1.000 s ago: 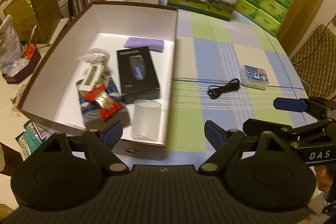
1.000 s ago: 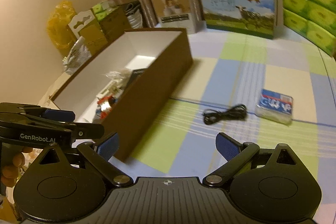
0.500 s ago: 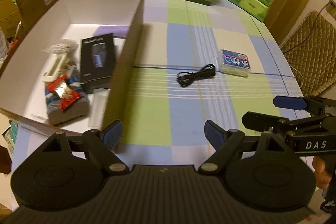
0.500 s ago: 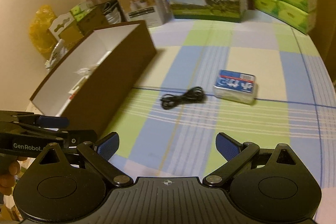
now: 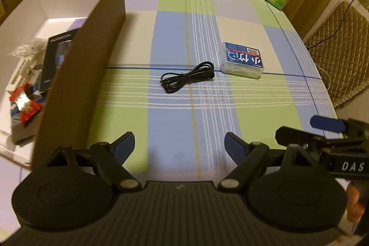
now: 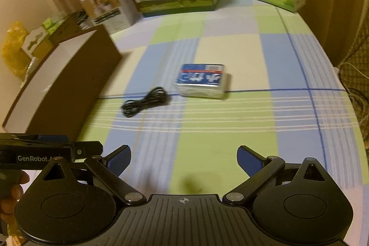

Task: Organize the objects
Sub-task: 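Lower both grippers over the black cable and the blue floss pack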

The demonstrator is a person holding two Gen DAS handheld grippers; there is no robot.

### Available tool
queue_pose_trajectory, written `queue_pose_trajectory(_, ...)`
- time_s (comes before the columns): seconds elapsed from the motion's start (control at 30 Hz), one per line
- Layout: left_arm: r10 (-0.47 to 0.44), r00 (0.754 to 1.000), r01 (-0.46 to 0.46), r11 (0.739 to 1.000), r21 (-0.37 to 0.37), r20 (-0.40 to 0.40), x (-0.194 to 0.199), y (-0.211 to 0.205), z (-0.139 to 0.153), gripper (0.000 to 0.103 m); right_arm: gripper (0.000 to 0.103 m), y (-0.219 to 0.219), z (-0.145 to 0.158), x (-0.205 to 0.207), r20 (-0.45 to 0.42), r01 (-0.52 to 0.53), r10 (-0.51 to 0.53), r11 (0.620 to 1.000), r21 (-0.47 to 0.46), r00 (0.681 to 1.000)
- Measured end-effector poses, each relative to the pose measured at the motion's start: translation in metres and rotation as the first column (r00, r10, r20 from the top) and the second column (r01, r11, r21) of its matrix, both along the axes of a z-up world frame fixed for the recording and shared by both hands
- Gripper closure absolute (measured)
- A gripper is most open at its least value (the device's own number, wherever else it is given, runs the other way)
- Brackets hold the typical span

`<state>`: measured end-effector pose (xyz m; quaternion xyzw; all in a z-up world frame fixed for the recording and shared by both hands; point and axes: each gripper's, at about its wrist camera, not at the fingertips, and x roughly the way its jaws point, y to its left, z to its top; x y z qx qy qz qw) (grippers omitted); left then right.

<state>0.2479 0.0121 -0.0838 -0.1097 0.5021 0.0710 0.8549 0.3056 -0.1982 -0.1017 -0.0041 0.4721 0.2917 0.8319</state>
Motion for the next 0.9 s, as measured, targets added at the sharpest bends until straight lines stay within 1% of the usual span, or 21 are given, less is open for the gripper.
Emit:
queue_pose_trajectory(0.13,0.026,1.0,-0.026,1.0,-0.003,0.011,0.016,-0.006,-0.009,0.02,0.007,-0.003,-0.007,0.016,0.016,0.027,-0.027,1.0,-0.015,1.0)
queue_pose_trajectory(0.2,0.04,0.999,-0.04,0.999,-0.006,0.016,0.025,-0.008,-0.014,0.017,0.007,-0.002,-0.011,0.024,0.024,0.031,-0.03,0.999,-0.021,0.999)
queue_pose_trajectory(0.3,0.067,0.997,-0.067,0.998,-0.009,0.029,0.038,-0.008,-0.021,0.016,0.007,0.001,-0.017,0.037,0.03,0.029,-0.029,0.999,-0.026,0.999)
queue_pose_trajectory(0.4,0.094,0.995,-0.094,0.996,-0.013,0.021,0.052,-0.008,-0.03,0.016,0.007,0.004,-0.023,0.05,0.024,0.032,-0.031,0.999,-0.034,0.999)
queue_pose_trajectory(0.47,0.122,0.992,-0.122,0.992,-0.02,0.009,0.061,-0.008,-0.037,0.013,0.007,0.007,-0.026,0.057,0.017,0.031,-0.031,0.999,-0.035,0.999)
queue_pose_trajectory(0.63,0.187,0.982,-0.188,0.981,-0.045,-0.033,0.08,-0.006,-0.056,0.013,0.007,0.009,-0.035,0.074,-0.003,0.034,-0.034,0.999,-0.042,0.999)
queue_pose_trajectory(0.83,0.26,0.964,-0.263,0.962,-0.07,-0.044,0.097,-0.003,-0.071,0.013,0.007,0.006,-0.042,0.092,-0.014,0.044,-0.045,0.998,-0.045,0.999)
queue_pose_trajectory(0.9,0.284,0.958,-0.287,0.954,-0.089,-0.041,0.102,-0.001,-0.073,0.013,0.007,0.004,-0.043,0.097,-0.015,0.049,-0.049,0.998,-0.042,0.999)
